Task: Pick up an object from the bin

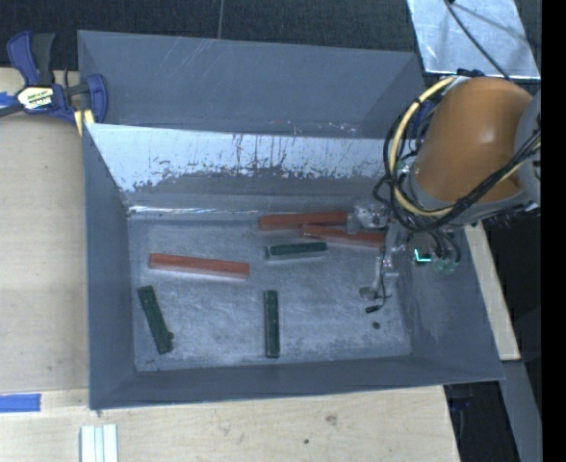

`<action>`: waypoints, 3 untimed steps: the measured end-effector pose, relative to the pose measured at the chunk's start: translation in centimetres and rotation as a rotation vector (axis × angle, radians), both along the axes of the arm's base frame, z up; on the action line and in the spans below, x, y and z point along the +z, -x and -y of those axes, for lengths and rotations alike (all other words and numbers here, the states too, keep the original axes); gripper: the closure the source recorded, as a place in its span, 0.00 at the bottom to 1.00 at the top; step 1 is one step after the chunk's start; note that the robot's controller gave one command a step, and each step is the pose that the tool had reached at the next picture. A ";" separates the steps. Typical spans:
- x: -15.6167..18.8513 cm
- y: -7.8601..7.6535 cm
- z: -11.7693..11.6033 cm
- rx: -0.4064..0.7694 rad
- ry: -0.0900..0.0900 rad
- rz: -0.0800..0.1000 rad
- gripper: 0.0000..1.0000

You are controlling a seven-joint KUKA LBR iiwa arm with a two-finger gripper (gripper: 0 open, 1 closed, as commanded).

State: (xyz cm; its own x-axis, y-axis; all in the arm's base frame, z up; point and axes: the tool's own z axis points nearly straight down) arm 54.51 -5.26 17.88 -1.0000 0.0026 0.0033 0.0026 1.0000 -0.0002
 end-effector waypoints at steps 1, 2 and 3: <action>-11.2 -8.1 -4.4 0.089 -0.001 0.004 0.00; -7.8 -6.4 -4.7 0.058 0.000 0.006 0.00; -6.6 -5.8 -5.2 -0.001 -0.001 0.004 0.00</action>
Offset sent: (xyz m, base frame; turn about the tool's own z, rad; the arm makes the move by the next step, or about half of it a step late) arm 0.0803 0.0428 -0.1088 -0.0854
